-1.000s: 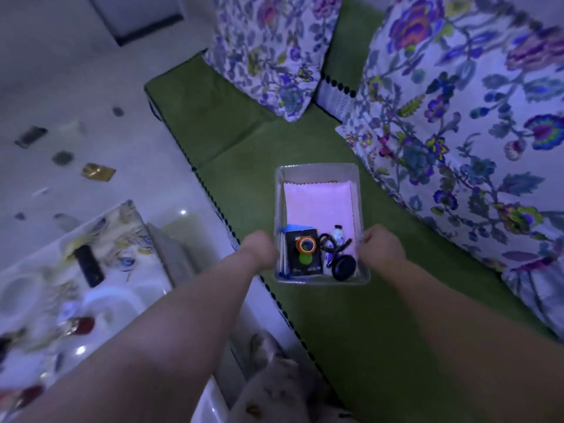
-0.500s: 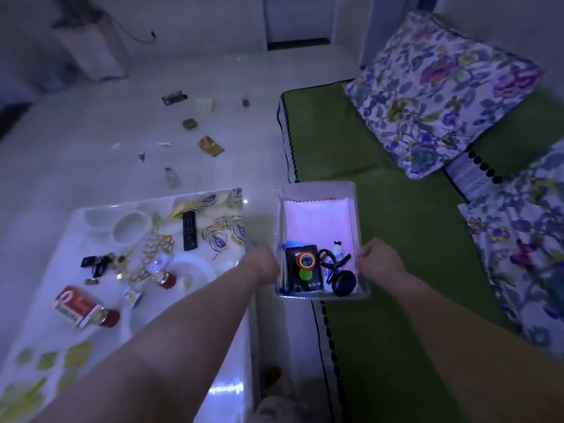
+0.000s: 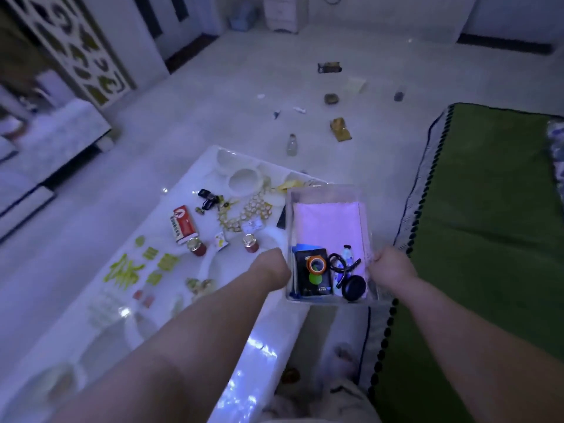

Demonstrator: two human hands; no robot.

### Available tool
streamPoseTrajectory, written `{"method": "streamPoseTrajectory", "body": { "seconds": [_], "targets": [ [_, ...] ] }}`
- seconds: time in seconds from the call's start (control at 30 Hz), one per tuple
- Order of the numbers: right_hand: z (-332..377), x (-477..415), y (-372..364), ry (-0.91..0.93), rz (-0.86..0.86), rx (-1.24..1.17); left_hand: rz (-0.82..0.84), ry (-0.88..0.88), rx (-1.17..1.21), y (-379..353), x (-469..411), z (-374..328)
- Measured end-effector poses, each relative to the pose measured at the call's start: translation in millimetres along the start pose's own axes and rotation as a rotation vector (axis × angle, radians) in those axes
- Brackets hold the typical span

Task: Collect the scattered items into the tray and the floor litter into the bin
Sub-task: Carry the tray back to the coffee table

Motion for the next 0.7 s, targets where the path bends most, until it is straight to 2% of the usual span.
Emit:
{"method": "streamPoseTrajectory", "body": {
  "seconds": [0.17, 0.37, 0.57, 0.7],
  "targets": [
    [53.2, -32.2, -19.2, 0.154, 0.182, 0.120, -0.045, 0.193, 0.042, 7.9, 9.6, 42.8],
    [107.5, -33.5, -48.5, 0.318, 0.265, 0.358, -0.092, 0.339, 0.205, -1.7, 32.3, 88.7],
    [144.2, -8.4, -114.1, 0.406, 0.356, 0.487, -0.129, 0.433, 0.324, -25.1, 54.1, 163.1],
    [150.0, 5.5, -172.7, 0.417, 0.415, 0.563, -0.069, 0.470, 0.347, -56.4, 65.6, 215.9]
  ]
}}
Point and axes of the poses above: each hand's wrist, its own x-axis away from the middle knuckle, its own y-axis out of the back of the hand, z = x × y, the point moved 5 cm from there along -x, towards the middle knuckle, and after that the axes turned 6 degrees about z, right-handed, at the moved point
